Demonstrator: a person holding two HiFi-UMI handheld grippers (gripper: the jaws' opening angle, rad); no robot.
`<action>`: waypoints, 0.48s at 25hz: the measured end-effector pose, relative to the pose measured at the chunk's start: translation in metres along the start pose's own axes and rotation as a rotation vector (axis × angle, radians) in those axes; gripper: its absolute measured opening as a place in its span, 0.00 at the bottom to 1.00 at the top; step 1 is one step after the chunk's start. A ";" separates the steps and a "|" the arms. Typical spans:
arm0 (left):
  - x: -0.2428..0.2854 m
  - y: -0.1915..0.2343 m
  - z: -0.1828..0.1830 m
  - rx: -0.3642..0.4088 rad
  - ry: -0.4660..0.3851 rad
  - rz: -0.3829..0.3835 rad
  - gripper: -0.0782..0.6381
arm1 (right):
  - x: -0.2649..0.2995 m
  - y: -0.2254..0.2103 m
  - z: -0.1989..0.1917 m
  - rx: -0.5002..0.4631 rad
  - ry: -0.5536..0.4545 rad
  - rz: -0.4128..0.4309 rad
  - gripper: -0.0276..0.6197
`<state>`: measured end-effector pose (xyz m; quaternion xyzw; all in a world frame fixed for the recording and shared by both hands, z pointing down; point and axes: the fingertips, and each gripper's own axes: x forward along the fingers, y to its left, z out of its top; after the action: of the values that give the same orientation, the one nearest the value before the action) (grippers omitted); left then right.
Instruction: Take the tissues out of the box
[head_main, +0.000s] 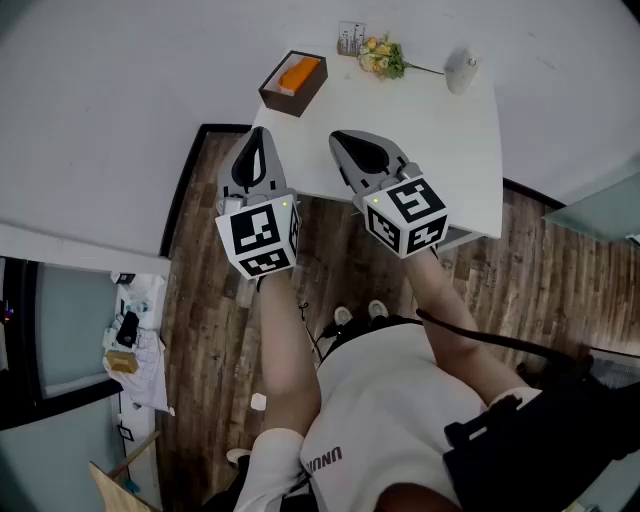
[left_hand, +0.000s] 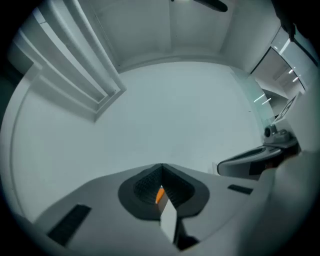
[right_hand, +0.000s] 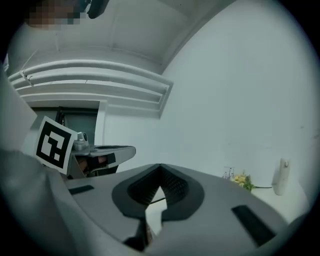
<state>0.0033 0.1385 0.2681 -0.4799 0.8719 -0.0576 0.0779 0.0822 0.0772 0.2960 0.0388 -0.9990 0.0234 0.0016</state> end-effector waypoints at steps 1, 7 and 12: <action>0.000 0.001 0.000 0.000 0.000 0.002 0.13 | 0.001 0.001 0.000 -0.002 0.000 0.002 0.07; -0.001 0.003 0.000 0.002 -0.001 0.005 0.13 | 0.002 0.002 0.001 -0.007 0.001 0.004 0.07; -0.001 0.005 -0.002 0.006 0.001 0.003 0.13 | 0.005 0.004 -0.001 -0.008 0.001 0.008 0.07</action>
<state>-0.0008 0.1421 0.2689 -0.4785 0.8724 -0.0603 0.0789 0.0764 0.0805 0.2966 0.0346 -0.9992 0.0196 0.0024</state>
